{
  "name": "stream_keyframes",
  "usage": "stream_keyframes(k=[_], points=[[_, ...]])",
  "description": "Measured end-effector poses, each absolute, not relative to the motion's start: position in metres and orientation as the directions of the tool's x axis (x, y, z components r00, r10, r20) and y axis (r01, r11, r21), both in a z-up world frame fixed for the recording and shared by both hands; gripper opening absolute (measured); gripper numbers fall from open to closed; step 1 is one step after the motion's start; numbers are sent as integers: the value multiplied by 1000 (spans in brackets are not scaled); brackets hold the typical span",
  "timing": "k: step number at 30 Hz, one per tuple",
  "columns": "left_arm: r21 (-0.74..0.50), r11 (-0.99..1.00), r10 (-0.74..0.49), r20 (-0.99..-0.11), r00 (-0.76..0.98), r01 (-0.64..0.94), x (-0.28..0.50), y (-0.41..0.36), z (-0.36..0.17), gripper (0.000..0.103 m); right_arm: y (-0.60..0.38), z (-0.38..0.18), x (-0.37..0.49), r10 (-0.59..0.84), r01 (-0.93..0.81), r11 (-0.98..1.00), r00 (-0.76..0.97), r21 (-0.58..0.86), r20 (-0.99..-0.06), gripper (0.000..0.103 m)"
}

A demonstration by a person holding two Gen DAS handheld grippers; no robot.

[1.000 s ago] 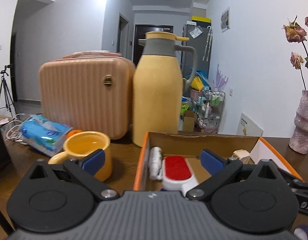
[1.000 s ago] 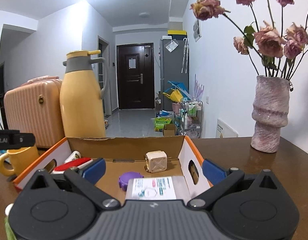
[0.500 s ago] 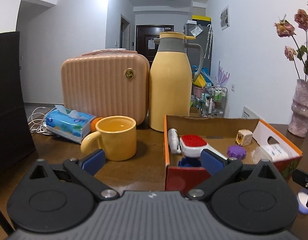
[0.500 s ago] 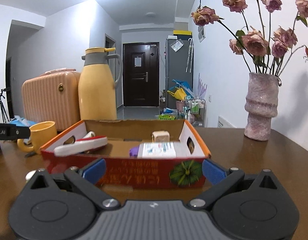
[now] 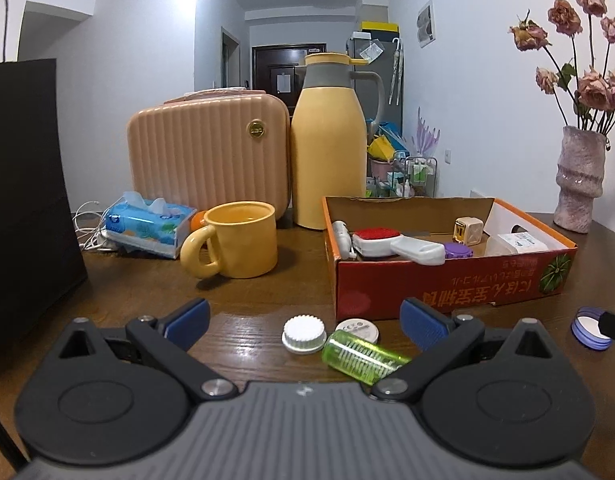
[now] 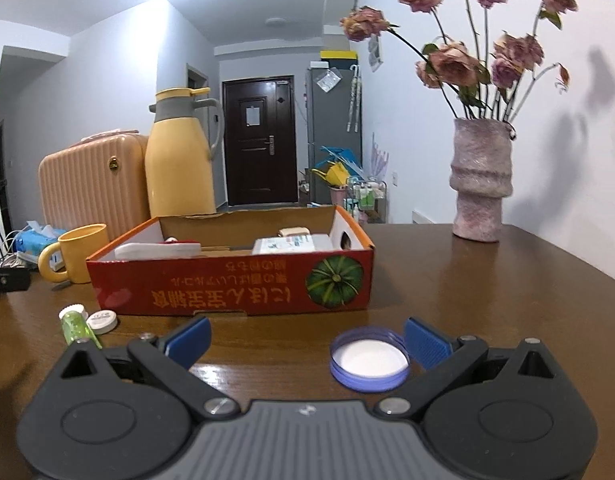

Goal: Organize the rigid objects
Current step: 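Withdraw both grippers from the box back over the table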

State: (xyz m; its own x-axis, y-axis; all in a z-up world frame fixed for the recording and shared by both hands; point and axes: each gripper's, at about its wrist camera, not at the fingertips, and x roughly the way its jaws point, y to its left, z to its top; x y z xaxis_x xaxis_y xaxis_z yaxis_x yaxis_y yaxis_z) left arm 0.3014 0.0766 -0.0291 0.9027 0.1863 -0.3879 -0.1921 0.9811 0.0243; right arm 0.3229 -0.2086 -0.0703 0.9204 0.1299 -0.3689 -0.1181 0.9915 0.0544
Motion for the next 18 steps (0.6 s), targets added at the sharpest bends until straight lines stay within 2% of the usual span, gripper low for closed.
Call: stream_keyframes(k=[11,18], points=[[30,989,146,-437,887,-148,296,83,-40,103,-209,-77,318,142,-128,990,905,63,-400,103],[9,994,103,-479,872,-112,302,95,-45,103,-188,-77,318,239,-237,970,882,55,-405,103]])
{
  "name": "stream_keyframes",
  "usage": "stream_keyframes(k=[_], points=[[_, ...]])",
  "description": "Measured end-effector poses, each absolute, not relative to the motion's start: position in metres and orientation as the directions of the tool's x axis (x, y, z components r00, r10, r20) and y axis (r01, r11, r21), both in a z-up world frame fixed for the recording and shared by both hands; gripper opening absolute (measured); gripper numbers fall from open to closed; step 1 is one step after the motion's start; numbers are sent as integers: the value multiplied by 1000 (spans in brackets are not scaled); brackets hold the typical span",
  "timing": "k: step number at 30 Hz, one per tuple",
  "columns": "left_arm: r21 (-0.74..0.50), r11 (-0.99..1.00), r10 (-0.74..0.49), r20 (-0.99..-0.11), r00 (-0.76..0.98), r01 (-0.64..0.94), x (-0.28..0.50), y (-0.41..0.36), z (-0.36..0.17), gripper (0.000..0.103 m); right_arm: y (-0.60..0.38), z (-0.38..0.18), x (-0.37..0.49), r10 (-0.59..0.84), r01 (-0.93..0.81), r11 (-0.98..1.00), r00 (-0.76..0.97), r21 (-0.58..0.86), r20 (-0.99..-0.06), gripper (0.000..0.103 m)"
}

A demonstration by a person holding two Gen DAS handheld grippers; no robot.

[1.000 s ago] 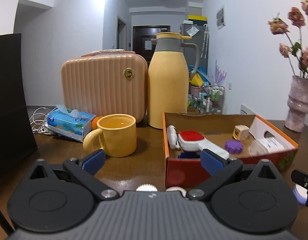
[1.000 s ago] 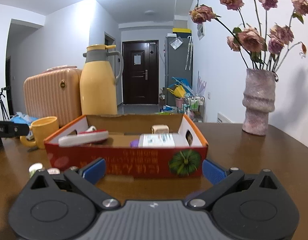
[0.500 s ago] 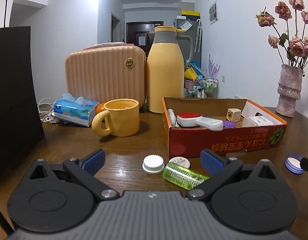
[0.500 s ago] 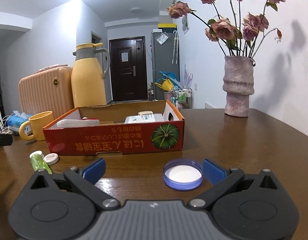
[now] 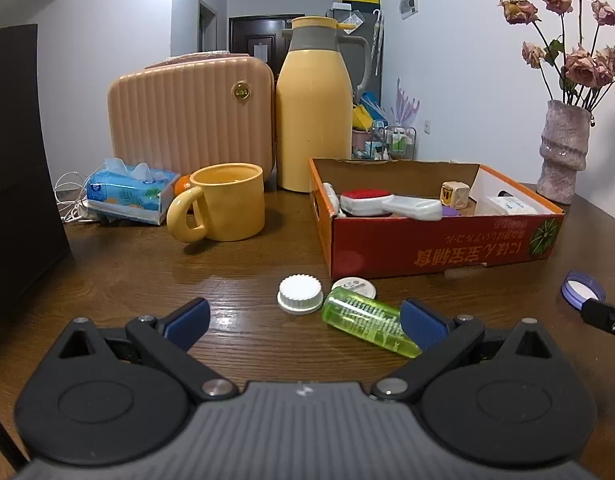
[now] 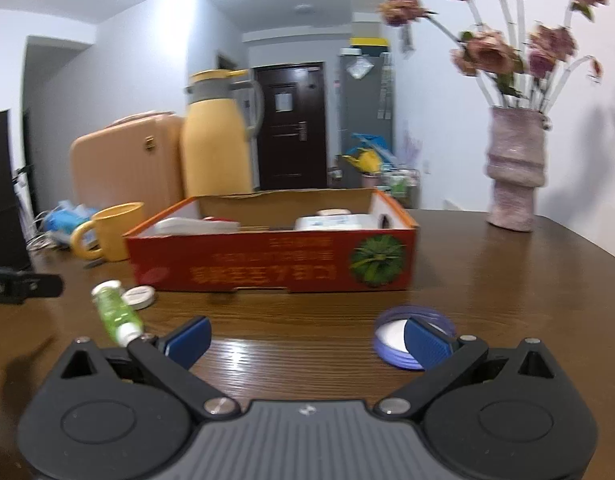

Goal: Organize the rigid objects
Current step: 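Withdraw both grippers from the box back over the table, then grasp the green plastic bottle with the right gripper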

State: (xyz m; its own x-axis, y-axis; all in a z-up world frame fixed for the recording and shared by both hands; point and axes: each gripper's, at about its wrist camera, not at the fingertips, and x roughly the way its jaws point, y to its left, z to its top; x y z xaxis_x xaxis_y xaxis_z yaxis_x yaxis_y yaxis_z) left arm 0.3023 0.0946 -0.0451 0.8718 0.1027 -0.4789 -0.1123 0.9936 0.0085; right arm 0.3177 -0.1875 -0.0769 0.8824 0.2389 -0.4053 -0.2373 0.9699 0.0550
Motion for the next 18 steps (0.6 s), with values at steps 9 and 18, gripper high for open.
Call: stream_keyframes(k=[9,18], points=[[21,993,115,-482,868,-120,302,115,-46,103,-139,-77,326,338,-353,935,839,45,-427,102],[28,992,124,-493,861,-127,304,132,-48,103,-78,-83,347,422,-489,872,764,-10,-488,99]])
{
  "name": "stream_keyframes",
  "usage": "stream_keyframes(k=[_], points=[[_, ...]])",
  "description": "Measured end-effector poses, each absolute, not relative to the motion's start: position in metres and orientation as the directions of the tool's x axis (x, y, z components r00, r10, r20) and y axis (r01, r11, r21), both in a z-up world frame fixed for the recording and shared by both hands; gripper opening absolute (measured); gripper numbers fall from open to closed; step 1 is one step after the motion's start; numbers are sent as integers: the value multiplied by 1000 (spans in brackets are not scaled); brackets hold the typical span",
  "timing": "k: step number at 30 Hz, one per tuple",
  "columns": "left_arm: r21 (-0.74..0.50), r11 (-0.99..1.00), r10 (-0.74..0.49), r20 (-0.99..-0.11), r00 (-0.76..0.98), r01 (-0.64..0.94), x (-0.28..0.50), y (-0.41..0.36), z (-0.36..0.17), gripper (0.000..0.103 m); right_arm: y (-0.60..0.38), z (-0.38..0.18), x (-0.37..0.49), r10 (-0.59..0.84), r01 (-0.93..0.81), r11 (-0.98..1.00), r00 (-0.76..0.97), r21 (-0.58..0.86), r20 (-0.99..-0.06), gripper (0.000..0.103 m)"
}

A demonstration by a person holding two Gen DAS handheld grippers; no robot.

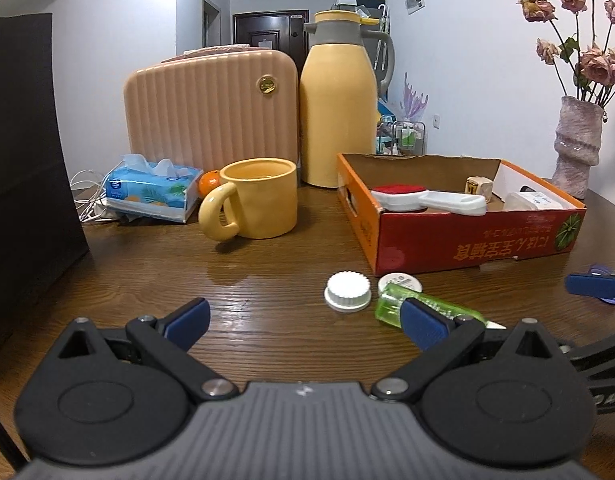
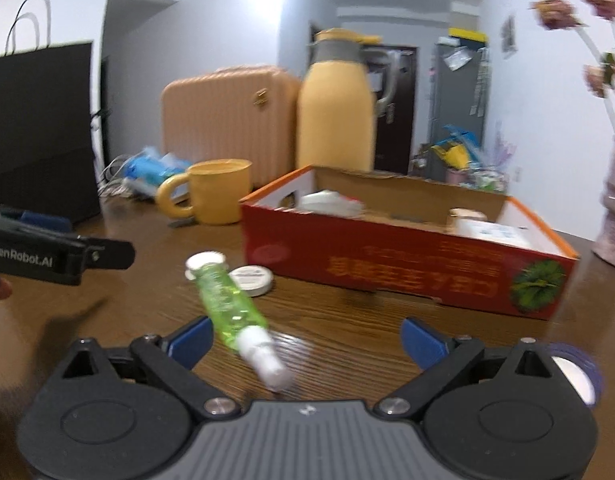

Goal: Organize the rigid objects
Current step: 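Grasp the green plastic bottle with the right gripper, then grasp the white ribbed cap with the left gripper while the right gripper holds the green bottle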

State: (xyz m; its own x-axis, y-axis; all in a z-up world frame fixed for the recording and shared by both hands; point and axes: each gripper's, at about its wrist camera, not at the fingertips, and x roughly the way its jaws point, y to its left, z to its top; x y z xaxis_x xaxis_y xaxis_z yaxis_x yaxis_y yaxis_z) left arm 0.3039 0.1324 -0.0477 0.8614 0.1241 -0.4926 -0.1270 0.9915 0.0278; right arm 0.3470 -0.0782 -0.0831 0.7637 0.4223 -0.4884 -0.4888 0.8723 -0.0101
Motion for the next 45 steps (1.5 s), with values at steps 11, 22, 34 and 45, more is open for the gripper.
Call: stream_keyframes(k=[11,22,34,45], points=[[8,990,123,-544,830,-142,311,152,-53,103,-32,-94,385,446,-550,835,672,4,-591,81],[3,991,116,-551,826,-137,313,150,-54,103,-17,-94,401,472,-593,805,614,26,-633,46],[11,990,125,-563,817,-144,316,150,-57,103,-20,-94,394,465,-585,811,628,16,-624,31],[11,986,140,-587,798,-165,322,153,-63,103,-46,-84,381,461,-540,841,681,36,-569,31]])
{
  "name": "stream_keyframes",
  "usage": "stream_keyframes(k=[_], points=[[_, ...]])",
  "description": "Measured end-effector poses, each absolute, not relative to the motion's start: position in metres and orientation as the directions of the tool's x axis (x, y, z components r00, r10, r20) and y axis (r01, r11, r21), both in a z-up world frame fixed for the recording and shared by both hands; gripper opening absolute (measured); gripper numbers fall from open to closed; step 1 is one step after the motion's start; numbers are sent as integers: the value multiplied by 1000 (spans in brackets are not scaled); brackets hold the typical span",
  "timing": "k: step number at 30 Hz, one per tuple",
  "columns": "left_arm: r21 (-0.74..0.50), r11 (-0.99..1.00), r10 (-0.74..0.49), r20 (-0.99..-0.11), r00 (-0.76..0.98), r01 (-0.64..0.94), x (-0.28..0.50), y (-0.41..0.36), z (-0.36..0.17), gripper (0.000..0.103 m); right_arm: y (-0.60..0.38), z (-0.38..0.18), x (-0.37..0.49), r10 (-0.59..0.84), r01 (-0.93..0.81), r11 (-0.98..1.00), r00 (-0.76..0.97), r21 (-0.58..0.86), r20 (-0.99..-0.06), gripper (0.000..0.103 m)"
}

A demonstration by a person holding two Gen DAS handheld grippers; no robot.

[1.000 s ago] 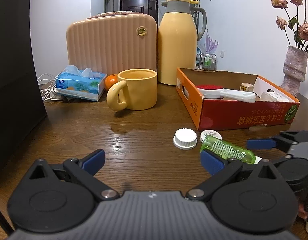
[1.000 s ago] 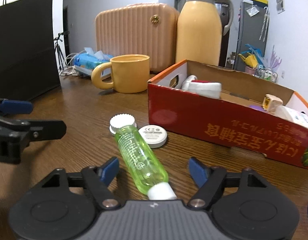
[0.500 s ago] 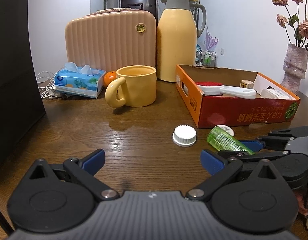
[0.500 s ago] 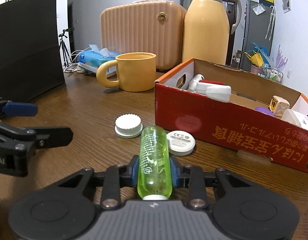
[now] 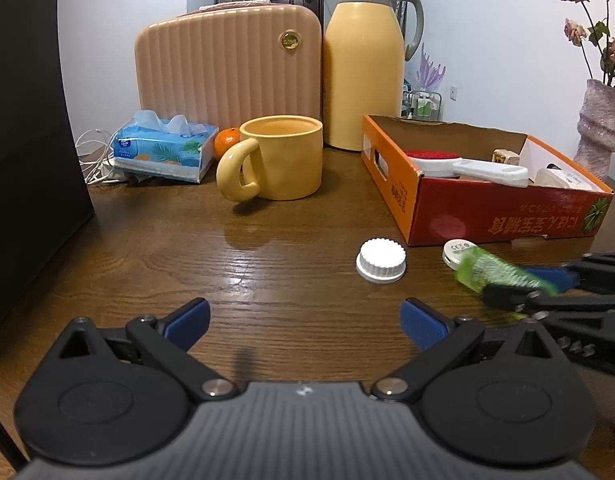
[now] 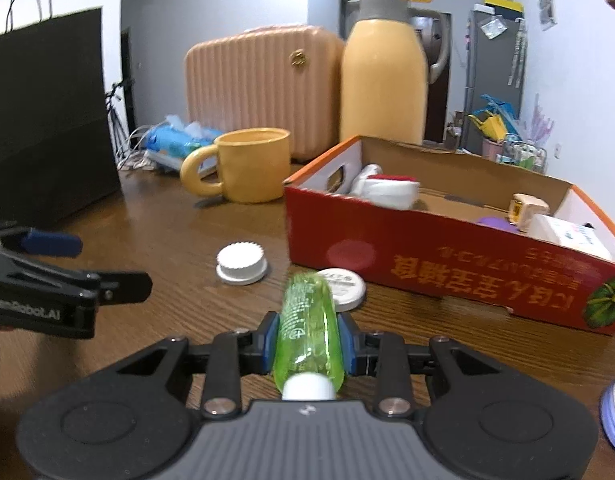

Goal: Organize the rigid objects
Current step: 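Grasp the white ribbed cap with the left gripper while the right gripper holds the green bottle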

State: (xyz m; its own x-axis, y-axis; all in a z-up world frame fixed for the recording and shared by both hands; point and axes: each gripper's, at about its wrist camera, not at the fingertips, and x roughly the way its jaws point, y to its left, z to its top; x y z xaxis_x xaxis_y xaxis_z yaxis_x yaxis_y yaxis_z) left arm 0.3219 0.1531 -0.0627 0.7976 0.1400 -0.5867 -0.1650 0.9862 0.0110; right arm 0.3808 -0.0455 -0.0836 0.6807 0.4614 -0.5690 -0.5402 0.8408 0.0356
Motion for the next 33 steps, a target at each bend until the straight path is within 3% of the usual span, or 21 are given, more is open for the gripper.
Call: stream_keyframes(k=[12,19,23,28,31,32,33], points=[[37,983,167,-592,789,-180,328,148,-70,103,-119,-69,368,426,-447,891,765,79,-482,30],[70,977,202,-589,783,-199,330,144,-73,103,-125,-84,373,398,-441,895,716,69,-573,29],[61,976,202,-590,781,-207,330,147,-73,103,-127,-87,371,392,-438,897,717,66,-577,29],[60,979,193,-597,779,-196,332,145,-74,103,-119,-99,382,374,-427,902,694,67,-616,35],[53,980,183,-596,782,-189,335,143,-74,103,-115,-101,384,353,-418,908,704,44,-616,46],[49,981,179,-596,783,-187,336,142,-75,103,-116,-101,385,359,-419,907,702,51,-616,47],[45,982,175,-596,784,-185,337,142,-74,103,-117,-100,384,358,-414,909,703,55,-614,41]])
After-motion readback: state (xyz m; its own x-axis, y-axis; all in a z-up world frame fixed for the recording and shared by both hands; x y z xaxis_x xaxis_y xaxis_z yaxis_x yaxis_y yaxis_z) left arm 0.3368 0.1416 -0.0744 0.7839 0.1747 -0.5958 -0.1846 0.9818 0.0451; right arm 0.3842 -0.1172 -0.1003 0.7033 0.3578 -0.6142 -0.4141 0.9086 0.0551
